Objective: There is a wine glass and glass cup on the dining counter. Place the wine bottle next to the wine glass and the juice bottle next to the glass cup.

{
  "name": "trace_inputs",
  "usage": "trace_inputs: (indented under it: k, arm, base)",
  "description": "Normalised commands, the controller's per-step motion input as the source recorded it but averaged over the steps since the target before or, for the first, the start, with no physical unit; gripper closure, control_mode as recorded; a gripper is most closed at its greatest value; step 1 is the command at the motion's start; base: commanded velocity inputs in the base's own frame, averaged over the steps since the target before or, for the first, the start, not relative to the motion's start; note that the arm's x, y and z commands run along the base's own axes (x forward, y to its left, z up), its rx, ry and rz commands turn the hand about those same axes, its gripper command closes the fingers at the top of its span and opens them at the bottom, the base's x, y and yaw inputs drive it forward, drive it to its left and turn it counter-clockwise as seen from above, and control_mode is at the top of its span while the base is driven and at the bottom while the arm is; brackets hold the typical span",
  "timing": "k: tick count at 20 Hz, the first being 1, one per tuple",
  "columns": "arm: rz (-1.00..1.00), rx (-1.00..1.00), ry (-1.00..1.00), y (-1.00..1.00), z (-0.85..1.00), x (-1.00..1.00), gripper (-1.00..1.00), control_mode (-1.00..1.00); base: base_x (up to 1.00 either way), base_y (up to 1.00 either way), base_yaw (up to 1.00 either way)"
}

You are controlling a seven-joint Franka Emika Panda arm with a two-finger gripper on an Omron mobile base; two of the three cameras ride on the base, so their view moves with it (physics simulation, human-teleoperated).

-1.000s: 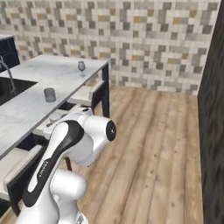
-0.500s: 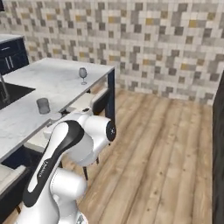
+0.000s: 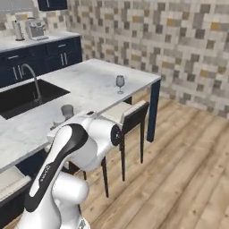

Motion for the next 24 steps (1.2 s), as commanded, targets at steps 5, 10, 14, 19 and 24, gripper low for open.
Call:
trace_inputs:
  k: [5,10,14,19,24]
  arm:
    - [0.0,0.0,0.0,0.0,0.0,0.0,1.0,1.0]
    - [0.0,0.0,0.0,0.0,0.0,0.0,1.0,1.0]
    - [0.0,0.0,0.0,0.0,0.0,0.0,1.0,1.0]
    - [0.0,0.0,0.0,0.0,0.0,0.0,1.0,1.0]
    - [0.0,0.0,0.0,0.0,0.0,0.0,1.0,1.0]
  base:
    - [0.28,-0.18,0.7]
    - [0.31,-0.31,0.54]
    - [0.36,-0.47,0.27]
    - [0.37,-0.47,0.26]
    - [0.2,-0.41,0.43]
